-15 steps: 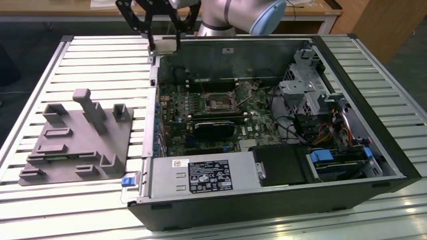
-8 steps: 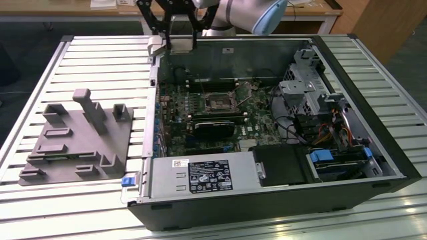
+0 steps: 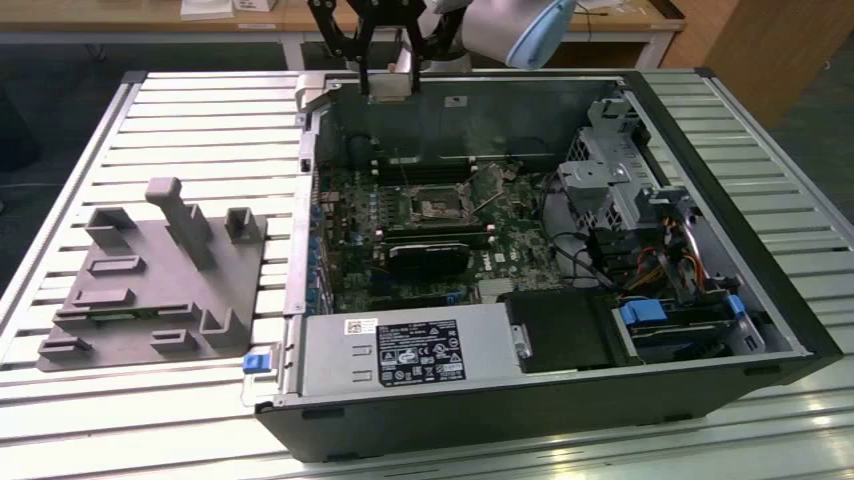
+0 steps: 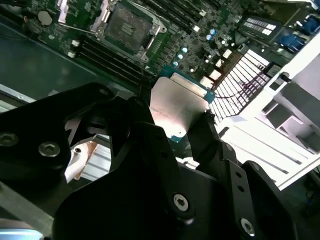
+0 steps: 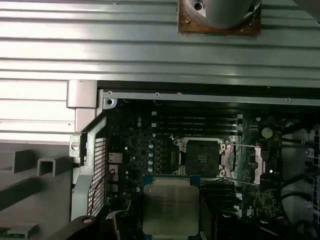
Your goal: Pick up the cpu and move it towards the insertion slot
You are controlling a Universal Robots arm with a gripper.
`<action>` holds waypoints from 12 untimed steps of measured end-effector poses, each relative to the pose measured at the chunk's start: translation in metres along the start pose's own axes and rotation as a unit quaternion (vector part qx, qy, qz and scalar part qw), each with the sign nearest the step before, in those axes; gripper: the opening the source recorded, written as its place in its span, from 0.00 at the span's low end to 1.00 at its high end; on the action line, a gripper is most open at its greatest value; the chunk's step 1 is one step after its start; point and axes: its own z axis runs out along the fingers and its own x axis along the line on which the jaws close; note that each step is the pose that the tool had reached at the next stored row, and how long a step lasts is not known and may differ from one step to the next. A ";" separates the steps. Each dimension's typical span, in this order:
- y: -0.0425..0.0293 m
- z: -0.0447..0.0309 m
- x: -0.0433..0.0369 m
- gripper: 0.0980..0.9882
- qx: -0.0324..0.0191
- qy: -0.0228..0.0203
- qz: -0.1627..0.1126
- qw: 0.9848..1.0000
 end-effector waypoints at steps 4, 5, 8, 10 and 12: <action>0.0026 0.0008 -0.0089 0.50 0.000 0.000 0.000 1.000; 0.0031 0.0010 -0.0109 0.50 0.000 0.000 0.000 1.000; 0.0037 0.0015 -0.0162 0.50 0.000 0.000 0.000 1.000; 0.0038 0.0018 -0.0196 0.50 0.000 0.000 0.000 1.000; 0.0039 0.0019 -0.0250 0.50 0.000 0.000 0.000 1.000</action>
